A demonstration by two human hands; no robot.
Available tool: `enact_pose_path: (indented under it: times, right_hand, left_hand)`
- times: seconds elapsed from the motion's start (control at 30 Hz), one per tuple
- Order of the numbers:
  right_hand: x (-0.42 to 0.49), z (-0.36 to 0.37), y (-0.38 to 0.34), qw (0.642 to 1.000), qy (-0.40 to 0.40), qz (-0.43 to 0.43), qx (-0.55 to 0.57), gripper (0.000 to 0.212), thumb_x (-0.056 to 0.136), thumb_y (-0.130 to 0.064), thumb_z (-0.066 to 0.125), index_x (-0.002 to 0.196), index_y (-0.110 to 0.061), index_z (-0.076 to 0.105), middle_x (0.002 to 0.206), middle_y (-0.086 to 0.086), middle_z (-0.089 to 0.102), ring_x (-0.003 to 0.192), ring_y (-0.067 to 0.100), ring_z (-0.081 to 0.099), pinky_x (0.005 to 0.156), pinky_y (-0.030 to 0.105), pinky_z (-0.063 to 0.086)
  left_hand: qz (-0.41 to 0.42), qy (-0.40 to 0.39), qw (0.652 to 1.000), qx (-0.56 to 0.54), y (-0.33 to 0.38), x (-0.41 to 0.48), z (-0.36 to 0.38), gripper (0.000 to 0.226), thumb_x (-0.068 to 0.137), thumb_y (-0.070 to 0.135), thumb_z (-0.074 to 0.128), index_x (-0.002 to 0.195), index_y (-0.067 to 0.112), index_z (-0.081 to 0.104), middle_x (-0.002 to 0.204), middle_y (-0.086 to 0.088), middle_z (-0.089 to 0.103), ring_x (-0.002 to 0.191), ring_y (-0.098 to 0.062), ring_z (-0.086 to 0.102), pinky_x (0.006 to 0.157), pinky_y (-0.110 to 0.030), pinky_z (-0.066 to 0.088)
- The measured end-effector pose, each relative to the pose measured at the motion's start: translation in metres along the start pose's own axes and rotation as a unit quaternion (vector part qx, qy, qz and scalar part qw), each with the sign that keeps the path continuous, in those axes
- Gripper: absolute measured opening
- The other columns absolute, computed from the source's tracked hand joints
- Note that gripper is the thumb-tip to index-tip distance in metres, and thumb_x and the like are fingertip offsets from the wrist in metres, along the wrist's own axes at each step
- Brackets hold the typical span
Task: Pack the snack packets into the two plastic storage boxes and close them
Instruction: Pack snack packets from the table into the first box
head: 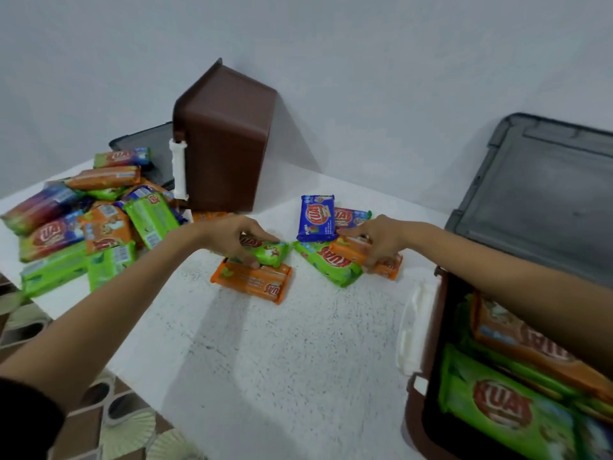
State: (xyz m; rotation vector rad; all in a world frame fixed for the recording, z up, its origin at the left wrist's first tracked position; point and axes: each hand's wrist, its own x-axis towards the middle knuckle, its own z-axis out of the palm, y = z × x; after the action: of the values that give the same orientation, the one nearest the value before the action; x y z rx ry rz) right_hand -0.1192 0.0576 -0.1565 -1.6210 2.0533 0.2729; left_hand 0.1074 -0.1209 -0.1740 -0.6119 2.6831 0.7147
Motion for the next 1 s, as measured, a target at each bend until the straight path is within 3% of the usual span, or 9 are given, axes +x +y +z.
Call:
enact_pose_path:
  times: [0.17,0.23,0.3,0.37,0.47,0.57,0.77,0.87,1.0]
  right_hand:
    - [-0.007,-0.001,-0.006,0.998,0.002,0.010,0.069,0.090,0.073,-0.028,0.076,0.144,-0.039,0.023,0.143,0.008,0.040,0.124,0.026,0.044,0.099,0.035,0.046]
    - [-0.013,-0.004,-0.007,0.995,0.045,-0.005,0.087,0.087,0.072,-0.028,0.076,0.143,-0.041,0.026,0.136,0.007,0.048,0.121,0.025,0.048,0.095,0.028,0.044]
    - [-0.023,-0.009,-0.006,0.989,0.116,-0.017,0.087,0.085,0.073,-0.027,0.075,0.142,-0.040,0.028,0.110,0.005,0.061,0.111,0.025,0.054,0.082,0.025,0.041]
    - [-0.040,-0.015,-0.004,0.980,0.183,-0.015,0.076,0.083,0.074,-0.029,0.074,0.142,-0.039,0.029,0.080,-0.002,0.054,0.105,0.026,0.056,0.075,0.025,0.038]
    - [-0.078,-0.029,0.010,0.964,0.256,0.003,0.065,0.083,0.073,-0.030,0.074,0.142,-0.041,0.028,0.067,-0.008,0.041,0.092,0.022,0.053,0.073,0.027,0.037]
    - [-0.122,-0.038,0.035,0.950,0.308,0.013,0.054,0.089,0.070,-0.035,0.076,0.142,-0.043,0.024,0.063,-0.006,0.041,0.072,0.016,0.039,0.068,0.028,0.034]
    - [-0.216,-0.025,0.062,0.937,0.343,0.071,-0.012,0.095,0.067,-0.032,0.078,0.141,-0.045,0.021,0.083,0.012,0.053,0.089,0.027,0.047,0.071,0.035,0.038]
    - [-0.265,-0.011,0.063,0.928,0.361,0.090,0.003,0.097,0.064,-0.034,0.079,0.136,-0.052,0.016,0.082,0.001,0.046,0.088,0.021,0.042,0.070,0.031,0.033]
    - [-0.319,0.023,0.058,0.951,0.284,0.126,0.017,0.093,0.066,-0.039,0.076,0.117,-0.068,0.005,0.079,-0.012,0.029,0.070,0.008,0.034,0.071,0.032,0.037]
  left_hand:
    - [-0.009,0.049,0.999,0.005,0.003,-0.007,0.002,0.060,0.068,0.035,0.079,0.122,0.043,0.054,0.121,0.006,0.052,0.108,-0.013,0.049,0.089,-0.021,0.039]
    - [-0.003,0.068,0.998,0.002,0.007,-0.011,0.001,0.060,0.068,0.035,0.080,0.121,0.043,0.054,0.118,0.007,0.052,0.107,-0.013,0.049,0.089,-0.022,0.040]
    - [0.013,0.087,0.996,-0.009,0.017,-0.017,-0.005,0.058,0.066,0.034,0.081,0.117,0.046,0.054,0.112,0.007,0.051,0.105,-0.015,0.051,0.087,-0.024,0.043]
    - [0.044,0.106,0.993,0.000,0.032,-0.022,-0.016,0.056,0.066,0.031,0.081,0.112,0.047,0.053,0.108,0.005,0.051,0.100,-0.014,0.053,0.084,-0.020,0.044]
    - [0.092,0.135,0.986,0.033,0.068,-0.029,-0.034,0.058,0.065,0.032,0.082,0.115,0.042,0.057,0.104,0.007,0.050,0.088,-0.006,0.052,0.074,-0.008,0.040]
    - [0.150,0.156,0.975,0.047,0.113,-0.033,-0.048,0.064,0.057,0.050,0.080,0.116,0.044,0.057,0.104,0.008,0.052,0.088,-0.005,0.054,0.074,-0.006,0.040]
    - [0.266,0.158,0.949,0.070,0.212,-0.033,-0.040,0.069,0.055,0.065,0.062,0.122,0.047,0.052,0.107,0.005,0.054,0.093,-0.006,0.054,0.081,-0.011,0.041]
    - [0.330,0.169,0.925,0.084,0.257,-0.034,-0.026,0.068,0.058,0.065,0.060,0.123,0.047,0.048,0.103,0.006,0.054,0.090,-0.002,0.051,0.078,-0.004,0.035]
    - [0.371,0.121,0.914,0.111,0.298,-0.033,0.002,0.069,0.058,0.066,0.062,0.124,0.050,0.048,0.103,0.012,0.050,0.091,0.001,0.047,0.080,-0.010,0.037]
